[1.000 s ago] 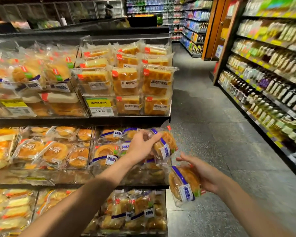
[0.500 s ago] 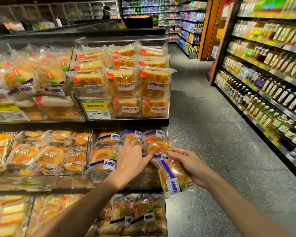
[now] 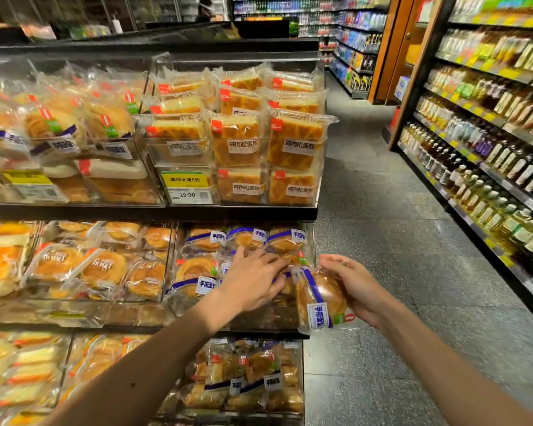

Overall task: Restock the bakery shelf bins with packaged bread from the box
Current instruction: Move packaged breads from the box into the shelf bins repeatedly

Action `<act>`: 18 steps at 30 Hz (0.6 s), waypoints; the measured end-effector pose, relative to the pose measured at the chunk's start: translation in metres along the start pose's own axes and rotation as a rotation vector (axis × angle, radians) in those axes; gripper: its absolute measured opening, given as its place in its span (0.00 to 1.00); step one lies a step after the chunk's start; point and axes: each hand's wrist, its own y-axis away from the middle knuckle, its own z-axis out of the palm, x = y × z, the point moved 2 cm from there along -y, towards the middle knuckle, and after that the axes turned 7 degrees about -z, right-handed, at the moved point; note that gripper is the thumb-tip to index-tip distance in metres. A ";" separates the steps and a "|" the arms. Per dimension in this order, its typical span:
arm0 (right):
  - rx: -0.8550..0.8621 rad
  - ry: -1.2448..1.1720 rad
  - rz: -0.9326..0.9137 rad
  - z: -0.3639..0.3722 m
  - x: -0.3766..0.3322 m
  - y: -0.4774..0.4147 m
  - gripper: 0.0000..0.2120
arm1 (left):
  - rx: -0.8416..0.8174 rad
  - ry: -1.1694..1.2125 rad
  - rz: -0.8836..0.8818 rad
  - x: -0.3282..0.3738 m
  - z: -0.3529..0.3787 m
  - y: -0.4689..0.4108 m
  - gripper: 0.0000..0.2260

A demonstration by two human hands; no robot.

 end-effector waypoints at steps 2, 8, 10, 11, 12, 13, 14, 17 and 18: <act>-0.013 -0.013 -0.014 0.000 -0.001 0.003 0.11 | -0.040 -0.009 -0.011 -0.001 -0.001 -0.001 0.25; 0.039 -0.044 -0.033 -0.005 -0.006 0.012 0.13 | 0.052 0.117 0.022 -0.001 0.006 0.002 0.27; 0.048 -0.050 -0.033 -0.006 -0.009 0.013 0.12 | 0.093 0.252 0.027 -0.004 0.006 0.002 0.25; 0.049 -0.053 -0.035 -0.006 -0.011 0.013 0.11 | 0.137 0.322 0.031 -0.006 0.003 0.003 0.23; 0.050 -0.054 -0.039 -0.006 -0.013 0.013 0.10 | 0.194 0.395 0.026 -0.007 -0.001 0.005 0.21; 0.045 -0.057 -0.044 -0.005 -0.015 0.012 0.09 | 0.241 0.479 -0.002 -0.010 -0.005 0.007 0.19; 0.032 -0.065 -0.049 -0.003 -0.016 0.011 0.09 | 0.265 0.578 -0.054 -0.012 -0.010 0.009 0.17; -0.004 -0.089 -0.056 0.007 -0.019 0.009 0.06 | 0.261 0.877 -0.193 -0.014 -0.029 0.022 0.11; 0.005 -0.096 -0.062 0.012 -0.018 0.008 0.06 | 0.260 0.950 -0.210 -0.013 -0.035 0.029 0.09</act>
